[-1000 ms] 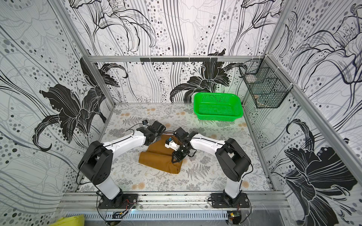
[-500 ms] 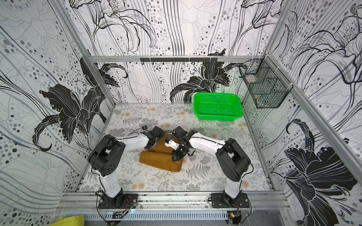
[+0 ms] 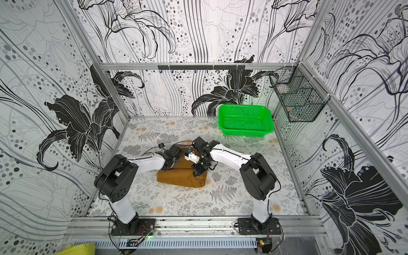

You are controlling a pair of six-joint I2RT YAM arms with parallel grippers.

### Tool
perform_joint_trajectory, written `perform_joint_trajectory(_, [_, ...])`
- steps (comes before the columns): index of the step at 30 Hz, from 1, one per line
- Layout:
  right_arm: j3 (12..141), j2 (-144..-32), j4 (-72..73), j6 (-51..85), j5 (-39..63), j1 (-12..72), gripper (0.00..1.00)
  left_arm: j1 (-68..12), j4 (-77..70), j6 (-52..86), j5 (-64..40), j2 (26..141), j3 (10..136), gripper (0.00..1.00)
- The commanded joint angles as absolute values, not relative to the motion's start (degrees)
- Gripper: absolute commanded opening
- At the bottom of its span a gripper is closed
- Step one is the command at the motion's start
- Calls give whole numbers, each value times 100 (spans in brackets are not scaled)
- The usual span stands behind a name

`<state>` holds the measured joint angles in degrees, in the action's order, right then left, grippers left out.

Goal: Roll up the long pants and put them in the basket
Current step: Roll the long pant at the center of the board.

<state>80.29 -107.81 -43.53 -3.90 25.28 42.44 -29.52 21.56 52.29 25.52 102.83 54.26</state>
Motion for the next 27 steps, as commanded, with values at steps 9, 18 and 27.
perform_joint_trajectory(9, [8281, -12064, -3823, -272, 3331, 3498, 0, -2953, 2781, 4815, 2305, 10408, 5804, 0])
perform_joint_trajectory(18, [8422, -12851, -3962, -327, 3397, 3474, 0, -2928, 3307, 4508, 3197, 9883, 6491, 0])
perform_joint_trajectory(27, [8613, -13349, -4337, -150, 3126, 3472, 0, -3080, 4287, 4416, 3800, 7847, 6378, 0])
